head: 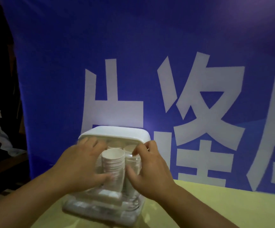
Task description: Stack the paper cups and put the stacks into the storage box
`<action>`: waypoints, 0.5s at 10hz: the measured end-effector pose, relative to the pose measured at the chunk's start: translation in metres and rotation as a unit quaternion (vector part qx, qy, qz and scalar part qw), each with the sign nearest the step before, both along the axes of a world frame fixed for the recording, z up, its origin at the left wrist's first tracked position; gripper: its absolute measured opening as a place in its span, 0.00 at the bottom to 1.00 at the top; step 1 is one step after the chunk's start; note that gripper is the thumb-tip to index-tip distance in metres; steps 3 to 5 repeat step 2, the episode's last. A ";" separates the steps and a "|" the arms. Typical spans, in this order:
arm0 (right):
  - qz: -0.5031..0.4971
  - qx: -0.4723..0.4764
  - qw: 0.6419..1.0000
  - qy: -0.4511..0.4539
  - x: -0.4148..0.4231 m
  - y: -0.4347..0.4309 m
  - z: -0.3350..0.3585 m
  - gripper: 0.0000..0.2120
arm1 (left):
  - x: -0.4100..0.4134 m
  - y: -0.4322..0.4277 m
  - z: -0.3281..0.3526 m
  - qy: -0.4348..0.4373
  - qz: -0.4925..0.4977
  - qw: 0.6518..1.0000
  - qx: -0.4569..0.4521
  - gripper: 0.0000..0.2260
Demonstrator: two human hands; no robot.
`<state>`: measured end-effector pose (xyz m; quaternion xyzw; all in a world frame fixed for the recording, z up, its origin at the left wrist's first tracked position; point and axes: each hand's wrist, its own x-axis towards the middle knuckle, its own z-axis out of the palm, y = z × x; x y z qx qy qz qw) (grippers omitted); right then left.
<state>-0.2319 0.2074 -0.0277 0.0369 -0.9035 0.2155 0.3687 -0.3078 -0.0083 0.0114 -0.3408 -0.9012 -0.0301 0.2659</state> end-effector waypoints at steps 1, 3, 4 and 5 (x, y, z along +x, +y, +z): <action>0.028 -0.048 0.995 -0.078 -0.011 0.009 0.026 0.15 | -0.011 0.014 0.040 -0.071 -0.030 0.997 0.008 0.23; 0.052 -0.099 0.980 -0.163 -0.014 0.015 0.052 0.09 | -0.013 0.029 0.076 -0.239 -0.055 0.969 0.037 0.15; 0.052 -0.099 0.980 -0.163 -0.014 0.015 0.052 0.09 | -0.013 0.029 0.076 -0.239 -0.055 0.969 0.037 0.15; 0.052 -0.099 0.980 -0.163 -0.014 0.015 0.052 0.09 | -0.013 0.029 0.076 -0.239 -0.055 0.969 0.037 0.15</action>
